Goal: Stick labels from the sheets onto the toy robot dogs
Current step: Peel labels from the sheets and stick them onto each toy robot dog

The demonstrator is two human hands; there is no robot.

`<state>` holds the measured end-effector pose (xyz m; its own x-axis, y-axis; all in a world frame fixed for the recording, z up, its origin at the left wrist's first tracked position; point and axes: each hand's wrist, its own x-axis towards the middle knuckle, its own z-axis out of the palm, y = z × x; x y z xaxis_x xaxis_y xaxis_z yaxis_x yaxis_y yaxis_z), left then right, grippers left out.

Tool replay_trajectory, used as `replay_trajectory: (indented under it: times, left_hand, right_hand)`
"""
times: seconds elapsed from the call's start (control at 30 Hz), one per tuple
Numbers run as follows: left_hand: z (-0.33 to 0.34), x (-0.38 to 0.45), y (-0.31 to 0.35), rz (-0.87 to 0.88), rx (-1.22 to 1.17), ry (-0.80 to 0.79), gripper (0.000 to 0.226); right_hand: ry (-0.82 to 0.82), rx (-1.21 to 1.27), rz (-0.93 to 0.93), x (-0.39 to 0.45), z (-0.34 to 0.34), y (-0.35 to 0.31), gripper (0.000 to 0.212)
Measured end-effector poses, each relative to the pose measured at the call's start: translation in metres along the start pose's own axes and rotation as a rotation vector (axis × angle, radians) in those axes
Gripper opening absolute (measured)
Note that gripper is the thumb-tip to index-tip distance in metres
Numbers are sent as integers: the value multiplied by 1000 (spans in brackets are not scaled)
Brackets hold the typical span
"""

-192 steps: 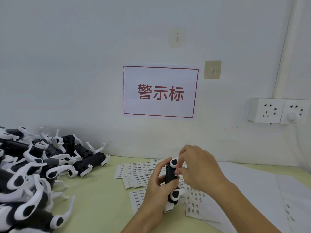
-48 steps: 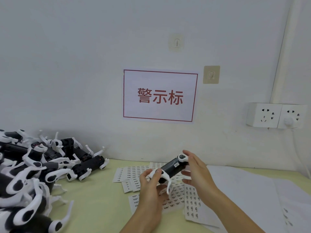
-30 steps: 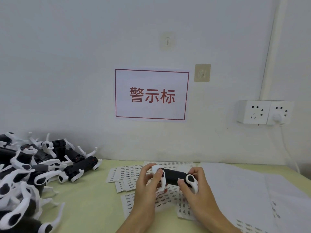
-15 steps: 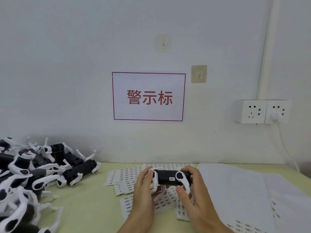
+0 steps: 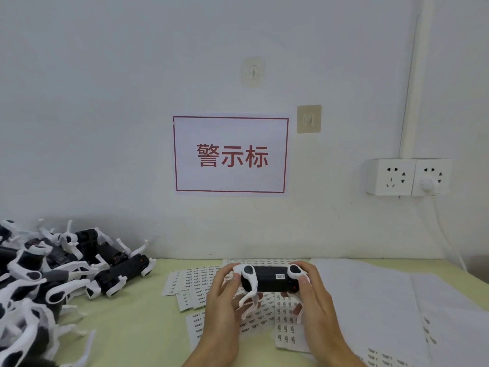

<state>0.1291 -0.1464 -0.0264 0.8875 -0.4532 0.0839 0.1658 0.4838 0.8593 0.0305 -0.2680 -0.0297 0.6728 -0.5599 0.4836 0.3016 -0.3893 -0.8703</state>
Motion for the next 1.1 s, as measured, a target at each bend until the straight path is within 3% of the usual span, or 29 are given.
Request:
replay_trajectory:
  times: [0.23,0.33,0.47,0.73,0.83,0.97,1.1]
  left_hand:
    - [0,1,-3,43,65,19,16]
    - [-1,2,-3,49,78,49,26]
    - [-1,2,0,23,13,32,20]
    - [-3,3,1,74,28,74,26]
    - [1,1,-2,129,167,32,32]
    - [14,-9,6,198,431,-111,14]
    - [37,-21,15,216,814,-318,10]
  right_hand:
    - [-15,85,97,0,-4,-5,22]
    - [-65,-50,-28,-5,-3,-10,19]
    - [-150,-163,-128,-8,-2,-16,24]
    - [-461,-506,32,23,-19,-58,26]
    - [-576,-572,138,33,-37,-77,38]
    - [-612,-567,334,44,-76,-99,23]
    - [-615,-459,503,49,-116,-111,28]
